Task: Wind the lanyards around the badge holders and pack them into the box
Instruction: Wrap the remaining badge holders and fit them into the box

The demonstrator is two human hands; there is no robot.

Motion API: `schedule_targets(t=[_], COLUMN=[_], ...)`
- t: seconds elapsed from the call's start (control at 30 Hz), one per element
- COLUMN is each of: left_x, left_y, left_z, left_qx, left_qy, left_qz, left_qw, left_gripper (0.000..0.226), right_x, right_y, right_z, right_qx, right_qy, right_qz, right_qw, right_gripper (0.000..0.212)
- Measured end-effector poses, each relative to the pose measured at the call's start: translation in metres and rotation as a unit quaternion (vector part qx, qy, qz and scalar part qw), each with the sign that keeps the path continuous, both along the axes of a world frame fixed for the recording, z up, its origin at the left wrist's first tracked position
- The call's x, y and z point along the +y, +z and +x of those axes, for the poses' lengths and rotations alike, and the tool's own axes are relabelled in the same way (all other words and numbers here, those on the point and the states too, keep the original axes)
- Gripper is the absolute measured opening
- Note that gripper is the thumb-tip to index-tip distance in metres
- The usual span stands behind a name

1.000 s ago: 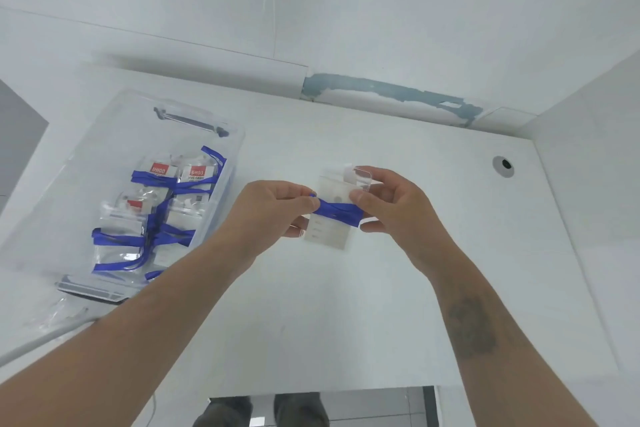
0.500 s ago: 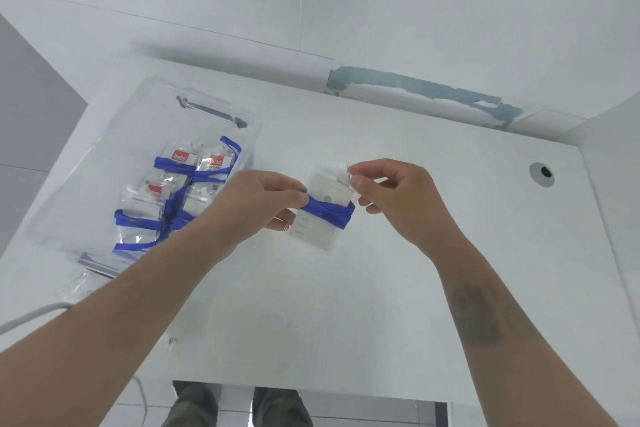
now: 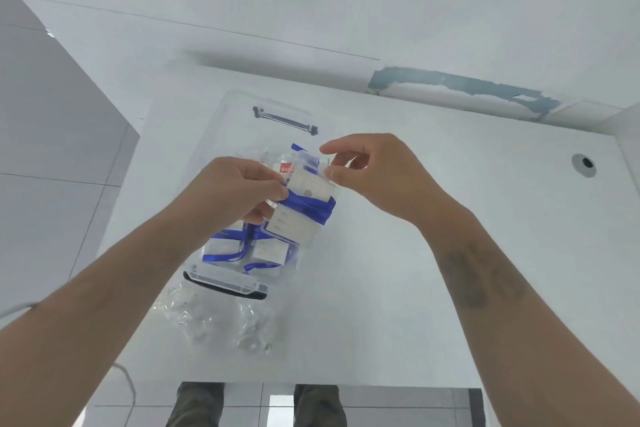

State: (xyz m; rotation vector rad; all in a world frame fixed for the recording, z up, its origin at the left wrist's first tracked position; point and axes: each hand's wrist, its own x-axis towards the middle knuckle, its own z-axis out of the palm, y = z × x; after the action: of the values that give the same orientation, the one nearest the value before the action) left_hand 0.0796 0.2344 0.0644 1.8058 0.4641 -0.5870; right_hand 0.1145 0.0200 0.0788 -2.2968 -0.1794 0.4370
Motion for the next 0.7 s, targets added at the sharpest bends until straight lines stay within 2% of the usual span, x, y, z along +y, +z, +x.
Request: schedule_targets(t=[0.2, 0.33, 0.4, 0.5, 0.57, 0.63, 0.7], left_x=[0.04, 0.041, 0.036, 0.027, 0.023, 0.019, 0.017], left_y=[-0.014, -0.038, -0.053, -0.074, -0.085, -0.093, -0.099], left_z=[0.007, 0.008, 0.009, 0.012, 0.011, 0.009, 0.007], left_qx=[0.026, 0.076, 0.09, 0.078, 0.077, 0.088, 0.095], left_qy=[-0.012, -0.071, -0.131, -0.205, -0.229, -0.234, -0.236], left_qz=[0.031, 0.083, 0.128, 0.208, 0.241, 0.252, 0.261], left_qw=[0.999, 0.991, 0.979, 0.953, 0.94, 0.935, 0.931], left_gripper=[0.008, 0.011, 0.015, 0.015, 0.01, 0.015, 0.021], right_x=[0.055, 0.086, 0.096, 0.106, 0.11, 0.112, 0.114], right_y=[0.003, -0.011, -0.022, -0.035, -0.041, -0.047, -0.055], right_z=[0.013, 0.026, 0.03, 0.033, 0.033, 0.03, 0.026], right_qx=[-0.035, -0.012, 0.004, 0.014, 0.024, 0.029, 0.023], right_qy=[0.1, 0.196, 0.232, 0.259, 0.274, 0.288, 0.292], right_qz=[-0.136, -0.297, -0.355, -0.406, -0.428, -0.446, -0.452], right_qw=[0.985, 0.934, 0.906, 0.876, 0.861, 0.847, 0.842], right_gripper=[0.017, 0.019, 0.019, 0.02, 0.018, 0.01, 0.022])
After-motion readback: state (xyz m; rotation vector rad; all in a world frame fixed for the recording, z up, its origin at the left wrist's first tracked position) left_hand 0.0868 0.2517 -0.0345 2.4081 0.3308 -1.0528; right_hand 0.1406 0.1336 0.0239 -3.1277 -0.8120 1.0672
